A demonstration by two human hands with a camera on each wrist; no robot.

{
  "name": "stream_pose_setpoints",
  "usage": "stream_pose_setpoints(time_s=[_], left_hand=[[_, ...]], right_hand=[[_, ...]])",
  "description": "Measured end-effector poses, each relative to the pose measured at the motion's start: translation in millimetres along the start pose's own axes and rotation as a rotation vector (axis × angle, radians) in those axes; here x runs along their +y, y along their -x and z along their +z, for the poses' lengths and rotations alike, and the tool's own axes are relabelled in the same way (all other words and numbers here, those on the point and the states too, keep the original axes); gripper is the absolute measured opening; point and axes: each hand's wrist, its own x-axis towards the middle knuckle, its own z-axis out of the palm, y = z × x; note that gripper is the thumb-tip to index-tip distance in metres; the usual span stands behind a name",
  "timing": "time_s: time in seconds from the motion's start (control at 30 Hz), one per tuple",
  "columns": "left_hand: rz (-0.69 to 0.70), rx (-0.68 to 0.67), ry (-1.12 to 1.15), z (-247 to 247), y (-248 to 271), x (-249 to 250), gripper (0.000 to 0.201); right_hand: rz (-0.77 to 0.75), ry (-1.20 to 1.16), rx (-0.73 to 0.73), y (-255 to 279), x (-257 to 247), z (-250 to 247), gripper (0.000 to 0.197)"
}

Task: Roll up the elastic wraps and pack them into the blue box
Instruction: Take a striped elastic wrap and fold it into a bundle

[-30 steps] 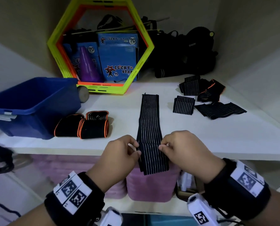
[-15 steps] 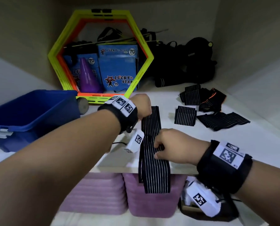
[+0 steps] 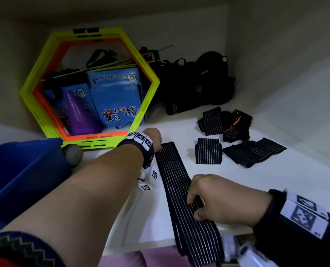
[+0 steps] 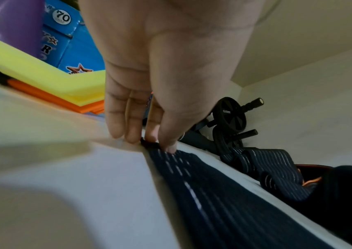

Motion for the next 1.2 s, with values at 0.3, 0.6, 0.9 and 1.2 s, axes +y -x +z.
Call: stream_pose_setpoints(time_s=[0.3,0.6,0.9,1.2], left_hand=[[0.055,-0.046,-0.097,17,-67,-17,0.035],[0.186,0.085,-0.108,-14,-13,-5,0.029],[0.284,0.119,-0.08,-15,-14,2,0.013],[0.261,0.198,-0.192,-16,-29,1,0.015]], right_hand=[[0.015,0.0,-0.034,-1,-1,0,0.038],[0.005,-0.005,-0.019,3,-3,-1,0.037],[0.001,0.008,0.039,5,-6,2,0.03],[-0.064,0.002,0.082,-3,-9,6,0.035]])
